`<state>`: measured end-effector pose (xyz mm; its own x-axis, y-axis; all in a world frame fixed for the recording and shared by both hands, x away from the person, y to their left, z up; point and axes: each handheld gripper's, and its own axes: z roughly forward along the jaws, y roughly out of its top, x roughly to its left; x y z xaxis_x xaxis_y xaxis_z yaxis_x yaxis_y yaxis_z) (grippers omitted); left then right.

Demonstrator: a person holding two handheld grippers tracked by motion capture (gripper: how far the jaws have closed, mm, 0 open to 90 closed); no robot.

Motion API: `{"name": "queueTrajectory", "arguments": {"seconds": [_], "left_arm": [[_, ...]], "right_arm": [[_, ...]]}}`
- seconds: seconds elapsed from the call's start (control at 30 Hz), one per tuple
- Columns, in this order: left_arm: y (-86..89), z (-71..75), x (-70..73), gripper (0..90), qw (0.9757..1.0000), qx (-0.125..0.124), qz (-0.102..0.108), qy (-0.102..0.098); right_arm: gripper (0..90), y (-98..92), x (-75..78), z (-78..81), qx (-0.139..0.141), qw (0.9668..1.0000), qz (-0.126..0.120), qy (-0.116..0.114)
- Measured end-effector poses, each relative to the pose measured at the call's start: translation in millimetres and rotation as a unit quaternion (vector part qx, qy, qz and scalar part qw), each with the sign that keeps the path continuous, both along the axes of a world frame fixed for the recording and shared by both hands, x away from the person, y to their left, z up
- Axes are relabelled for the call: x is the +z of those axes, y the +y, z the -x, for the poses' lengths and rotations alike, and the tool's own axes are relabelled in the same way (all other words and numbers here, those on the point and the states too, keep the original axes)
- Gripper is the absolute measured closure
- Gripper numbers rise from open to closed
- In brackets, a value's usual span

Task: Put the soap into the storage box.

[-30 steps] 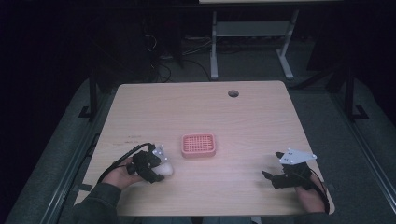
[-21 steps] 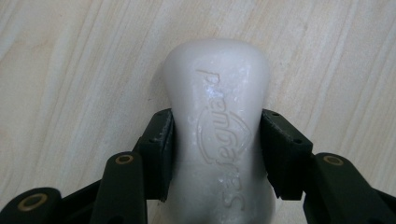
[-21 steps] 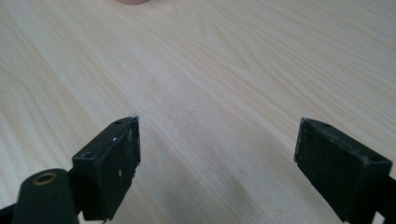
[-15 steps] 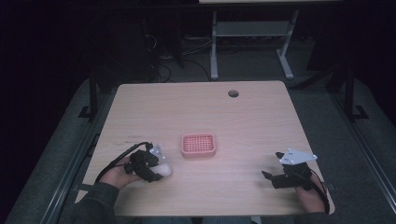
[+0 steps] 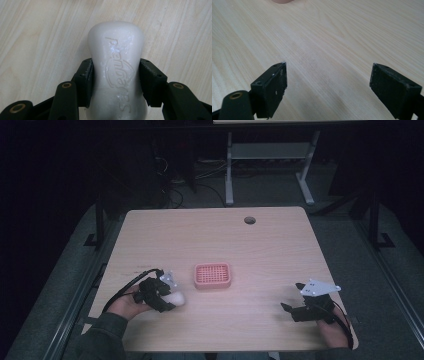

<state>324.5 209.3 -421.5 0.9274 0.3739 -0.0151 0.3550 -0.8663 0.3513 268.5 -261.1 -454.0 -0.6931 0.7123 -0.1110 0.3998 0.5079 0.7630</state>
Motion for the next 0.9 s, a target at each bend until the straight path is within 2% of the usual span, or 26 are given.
{"name": "queueTrajectory", "arguments": {"seconds": [0.53,0.6,0.9], "left_arm": [[-16.0,-16.6,9.9,49.0,0.9999,-0.012,0.004,0.001],[-17.4,-18.3,10.8,49.1,0.9999,-0.011,0.009,0.002],[-27.6,-28.3,17.2,49.0,0.9999,-0.016,0.005,0.0]], "right_arm": [[13.8,-1.3,1.0,1.2,-0.001,1.0,-0.005,-0.001],[13.8,-1.7,1.1,1.1,-0.001,1.0,-0.004,-0.002],[13.8,-3.1,0.9,1.1,-0.001,1.0,-0.007,-0.001]]}}
